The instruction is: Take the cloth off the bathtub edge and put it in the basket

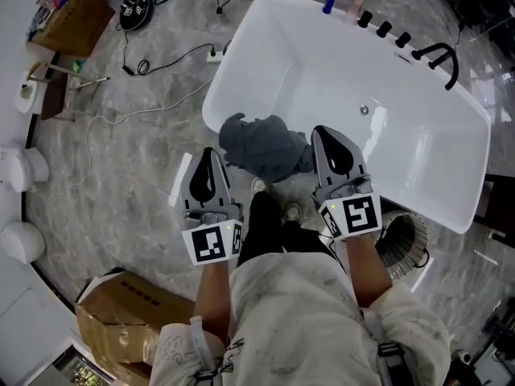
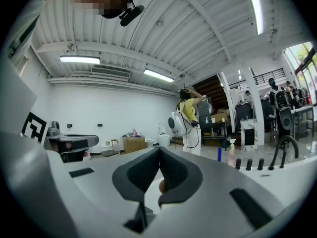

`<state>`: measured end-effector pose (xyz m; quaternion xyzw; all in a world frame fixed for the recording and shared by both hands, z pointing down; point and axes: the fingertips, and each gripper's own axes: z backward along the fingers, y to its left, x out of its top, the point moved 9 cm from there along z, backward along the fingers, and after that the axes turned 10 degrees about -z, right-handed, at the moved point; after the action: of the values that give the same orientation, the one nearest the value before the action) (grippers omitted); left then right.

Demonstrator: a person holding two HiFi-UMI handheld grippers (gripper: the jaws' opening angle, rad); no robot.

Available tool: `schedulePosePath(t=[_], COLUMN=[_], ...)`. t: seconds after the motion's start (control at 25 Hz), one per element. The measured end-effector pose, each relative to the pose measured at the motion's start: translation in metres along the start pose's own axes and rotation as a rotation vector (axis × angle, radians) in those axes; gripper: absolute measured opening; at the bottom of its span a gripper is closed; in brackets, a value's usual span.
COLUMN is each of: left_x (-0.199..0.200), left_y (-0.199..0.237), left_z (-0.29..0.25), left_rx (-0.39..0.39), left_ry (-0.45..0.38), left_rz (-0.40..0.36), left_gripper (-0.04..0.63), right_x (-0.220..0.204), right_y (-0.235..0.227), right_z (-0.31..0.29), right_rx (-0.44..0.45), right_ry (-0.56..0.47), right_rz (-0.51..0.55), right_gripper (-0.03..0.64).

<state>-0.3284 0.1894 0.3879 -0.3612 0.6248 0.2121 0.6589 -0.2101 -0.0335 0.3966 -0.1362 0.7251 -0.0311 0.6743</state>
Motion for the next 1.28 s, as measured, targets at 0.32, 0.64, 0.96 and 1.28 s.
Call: schedulePosePath(t=[0.32,0.64,0.96,1.28], left_x=[-0.070,-0.135,-0.184,-0.223], left_y=[0.023,0.029,0.031,0.037], left_z=[-0.018,-0.046,-0.059,-0.073], left_rx=[-0.032,-0.103,-0.168,-0.204], left_ry=[0.125,0.245,0.338,0.408], left_rz=[0.047,0.070,0.117,0.144], left_gripper=[0.003,0.005,0.005,0.005], right_x=[-0.078,-0.160,-0.244,-0.318], right_y=[0.018,0.018,0.017,0.018], right_z=[-0.056,-0.106,-0.133,-0.160], right_rx=[0.017,-0.001,0.027,0.086], right_ry=[0.220,0.448,0.710,1.027], right_rz=[-0.014,-0.014,0.005,0.181], right_gripper=[-0.011,0.018,0.183,0.290])
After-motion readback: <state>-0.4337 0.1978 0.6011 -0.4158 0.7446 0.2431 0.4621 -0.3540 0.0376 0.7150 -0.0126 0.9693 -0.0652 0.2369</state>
